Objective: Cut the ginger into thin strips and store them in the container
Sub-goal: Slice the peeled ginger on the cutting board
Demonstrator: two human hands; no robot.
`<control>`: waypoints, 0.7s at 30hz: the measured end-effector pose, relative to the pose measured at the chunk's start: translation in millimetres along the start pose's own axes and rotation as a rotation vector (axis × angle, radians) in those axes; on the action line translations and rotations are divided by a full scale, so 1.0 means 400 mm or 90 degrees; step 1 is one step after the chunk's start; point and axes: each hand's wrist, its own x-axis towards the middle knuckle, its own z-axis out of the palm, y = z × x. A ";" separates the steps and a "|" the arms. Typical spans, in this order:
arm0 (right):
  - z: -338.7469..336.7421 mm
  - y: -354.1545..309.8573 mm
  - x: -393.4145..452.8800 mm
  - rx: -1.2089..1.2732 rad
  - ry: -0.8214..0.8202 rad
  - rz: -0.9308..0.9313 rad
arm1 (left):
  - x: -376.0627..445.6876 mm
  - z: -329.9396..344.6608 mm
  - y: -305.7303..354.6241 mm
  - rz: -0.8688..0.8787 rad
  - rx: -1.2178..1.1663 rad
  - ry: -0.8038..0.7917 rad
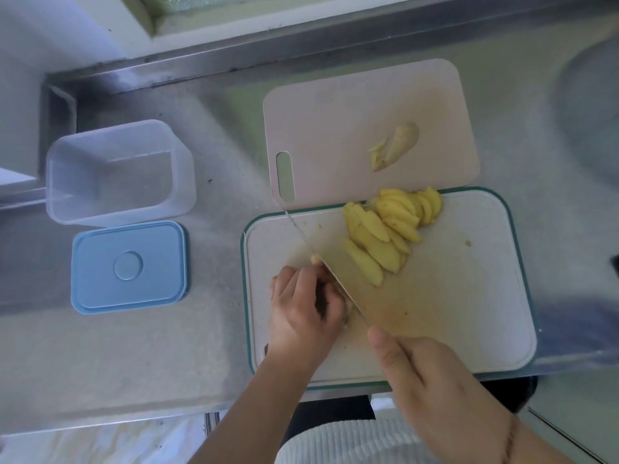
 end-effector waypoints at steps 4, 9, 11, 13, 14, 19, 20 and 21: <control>0.009 -0.001 -0.001 -0.006 0.008 -0.008 | 0.002 0.001 0.002 -0.001 0.002 0.000; 0.011 -0.005 -0.004 -0.003 0.013 0.000 | 0.002 0.004 0.000 -0.006 0.001 -0.009; 0.013 -0.006 -0.004 -0.012 0.014 0.002 | 0.004 0.005 0.000 -0.004 -0.002 -0.009; 0.017 -0.007 -0.006 -0.024 0.018 0.001 | 0.005 0.004 -0.001 -0.005 -0.007 -0.009; 0.018 -0.007 -0.006 -0.026 0.018 0.000 | 0.005 0.004 -0.001 -0.007 -0.008 -0.010; 0.018 -0.010 -0.005 -0.020 0.026 0.003 | 0.003 0.004 -0.001 -0.010 -0.004 -0.018; 0.018 -0.011 -0.005 -0.019 0.028 0.004 | 0.002 0.004 -0.002 -0.011 -0.003 -0.019; 0.018 -0.011 -0.005 -0.017 0.030 0.003 | 0.001 0.004 -0.002 -0.012 -0.003 -0.019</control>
